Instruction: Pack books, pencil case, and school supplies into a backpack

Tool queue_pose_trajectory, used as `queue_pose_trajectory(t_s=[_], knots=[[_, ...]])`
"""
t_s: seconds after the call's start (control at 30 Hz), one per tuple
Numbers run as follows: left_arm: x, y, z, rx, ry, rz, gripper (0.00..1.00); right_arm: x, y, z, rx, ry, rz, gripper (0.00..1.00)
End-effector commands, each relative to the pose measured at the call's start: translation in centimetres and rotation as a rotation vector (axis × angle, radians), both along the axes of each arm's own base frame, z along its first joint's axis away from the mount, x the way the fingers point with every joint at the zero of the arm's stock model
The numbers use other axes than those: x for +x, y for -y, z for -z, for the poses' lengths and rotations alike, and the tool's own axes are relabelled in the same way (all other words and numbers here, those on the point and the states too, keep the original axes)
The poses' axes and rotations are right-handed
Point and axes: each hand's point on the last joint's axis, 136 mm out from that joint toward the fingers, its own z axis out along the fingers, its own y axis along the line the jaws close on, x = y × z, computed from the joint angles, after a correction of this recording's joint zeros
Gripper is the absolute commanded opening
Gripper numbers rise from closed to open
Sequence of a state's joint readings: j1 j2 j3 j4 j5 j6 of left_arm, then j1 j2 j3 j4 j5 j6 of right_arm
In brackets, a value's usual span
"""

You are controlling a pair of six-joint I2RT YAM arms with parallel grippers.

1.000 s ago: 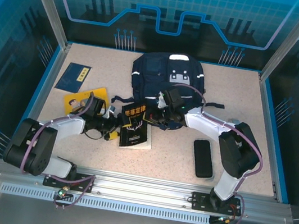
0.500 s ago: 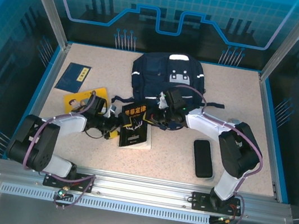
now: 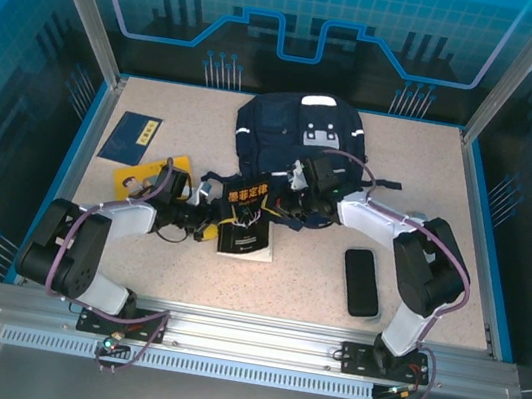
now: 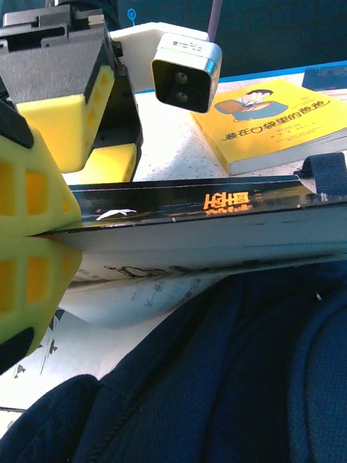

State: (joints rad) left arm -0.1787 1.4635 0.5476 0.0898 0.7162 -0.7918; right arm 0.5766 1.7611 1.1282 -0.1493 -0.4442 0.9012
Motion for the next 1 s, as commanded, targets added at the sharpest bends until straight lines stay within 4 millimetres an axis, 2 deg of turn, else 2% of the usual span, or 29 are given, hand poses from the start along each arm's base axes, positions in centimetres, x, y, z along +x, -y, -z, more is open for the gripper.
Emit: queue_pose_trajectory(t_s=[0.0, 0.1, 0.27, 0.33, 0.5, 0.67, 0.8, 0.97], knots=[[0.5, 0.7, -2.3, -0.067, 0.08, 0.025, 0.62, 0.0, -0.4, -2.2, 0.034, 0.051, -0.012, 0.05], [0.5, 0.4, -2.4, -0.053, 0.079, 0.003, 0.49, -0.2, 0.3, -2.1, -0.023, 0.071, -0.001, 0.14], [0.4, -0.6, -2.7, 0.0, 0.085, -0.038, 0.22, -0.5, 1.7, -2.1, -0.093, 0.092, 0.025, 0.42], [0.1, -1.4, -2.8, 0.051, 0.088, -0.059, 0.12, -0.6, 2.5, -2.2, -0.125, 0.1, 0.046, 0.49], [-1.1, -3.7, -3.7, 0.197, 0.102, -0.113, 0.0, -0.6, 4.2, -2.3, -0.187, 0.12, 0.104, 0.62], [-1.9, -4.9, -6.0, 0.24, 0.157, -0.154, 0.0, -0.7, 5.0, -2.6, -0.182, 0.129, 0.158, 0.68], [-1.9, -5.3, -8.1, 0.252, 0.191, -0.176, 0.0, -1.0, 4.7, -2.9, -0.146, 0.126, 0.161, 0.69], [-1.2, -5.6, -13.1, 0.238, 0.307, -0.213, 0.0, -1.7, 3.9, -3.4, -0.097, 0.129, 0.129, 0.71]])
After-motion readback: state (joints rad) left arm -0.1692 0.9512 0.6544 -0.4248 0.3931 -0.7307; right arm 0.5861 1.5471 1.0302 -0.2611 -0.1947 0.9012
